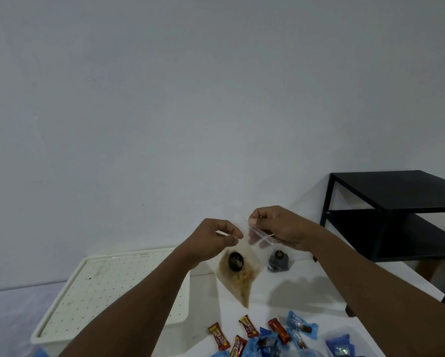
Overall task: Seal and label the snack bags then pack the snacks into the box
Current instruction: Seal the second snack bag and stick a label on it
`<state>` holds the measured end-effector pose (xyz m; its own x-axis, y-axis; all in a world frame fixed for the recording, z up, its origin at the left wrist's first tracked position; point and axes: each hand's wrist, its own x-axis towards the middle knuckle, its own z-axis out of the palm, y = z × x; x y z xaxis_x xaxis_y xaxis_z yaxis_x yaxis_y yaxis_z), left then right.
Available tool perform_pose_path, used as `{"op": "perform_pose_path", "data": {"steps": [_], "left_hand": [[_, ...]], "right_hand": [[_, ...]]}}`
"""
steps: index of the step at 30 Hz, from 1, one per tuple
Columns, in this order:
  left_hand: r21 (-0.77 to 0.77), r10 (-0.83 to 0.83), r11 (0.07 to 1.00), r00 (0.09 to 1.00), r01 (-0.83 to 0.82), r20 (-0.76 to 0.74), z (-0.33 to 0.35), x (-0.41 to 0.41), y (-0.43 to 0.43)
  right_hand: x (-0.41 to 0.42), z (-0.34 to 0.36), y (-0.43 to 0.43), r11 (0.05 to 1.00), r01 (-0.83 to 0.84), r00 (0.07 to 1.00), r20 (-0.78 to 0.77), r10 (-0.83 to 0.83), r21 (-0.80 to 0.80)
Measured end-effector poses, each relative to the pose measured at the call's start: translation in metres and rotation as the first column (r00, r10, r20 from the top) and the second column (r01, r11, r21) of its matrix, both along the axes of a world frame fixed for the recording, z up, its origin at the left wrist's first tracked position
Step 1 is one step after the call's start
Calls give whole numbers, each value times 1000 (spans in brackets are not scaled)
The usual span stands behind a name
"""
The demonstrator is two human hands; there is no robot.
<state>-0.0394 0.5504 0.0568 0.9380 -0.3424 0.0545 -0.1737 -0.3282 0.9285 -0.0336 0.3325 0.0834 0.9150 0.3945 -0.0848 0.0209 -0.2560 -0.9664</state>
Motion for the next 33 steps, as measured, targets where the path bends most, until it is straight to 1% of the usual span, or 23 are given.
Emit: {"op": "perform_pose_path", "data": {"steps": [1,3,6,9,11,14,17,20,22,25,29,33], "left_hand": [[-16,13,1000,1000,-12,19,-1,1,-1],[-47,49,998,997,-46,60,-2,2,-3],[-98,96,991,992,-88,80,-6,5,-6],[-200,146,971,988,-134,48,-10,8,-10],[-258,162,954,987,-153,16,-11,11,-13],[-295,185,938,983,-182,-17,-14,15,-21],[-271,177,947,984,-173,-11,-21,20,-34],[-212,177,963,984,-169,18,-31,27,-47],[-124,174,978,983,-166,60,-41,33,-56],[81,147,983,975,-162,169,-59,41,-71],[146,125,978,979,-149,160,-86,55,-96],[183,132,971,985,-151,114,-114,76,-120]], "right_hand": [[1,2,-3,1000,13,1000,5,-13,12],[2,4,-10,993,69,998,-4,-69,91],[0,-3,-20,961,191,981,-6,-193,200],[-6,-18,-27,912,309,945,26,-327,269],[-12,-30,-29,883,338,932,14,-361,325],[-16,-43,-26,869,357,922,17,-386,342],[-13,-52,-24,897,333,931,48,-361,291],[-9,-60,-33,919,367,916,115,-384,146],[-5,-65,-44,908,413,901,119,-418,67],[4,-78,-63,900,434,896,119,-427,-40],[22,-100,-87,896,428,903,89,-420,-115],[48,-129,-110,895,412,911,58,-408,-172]]}}
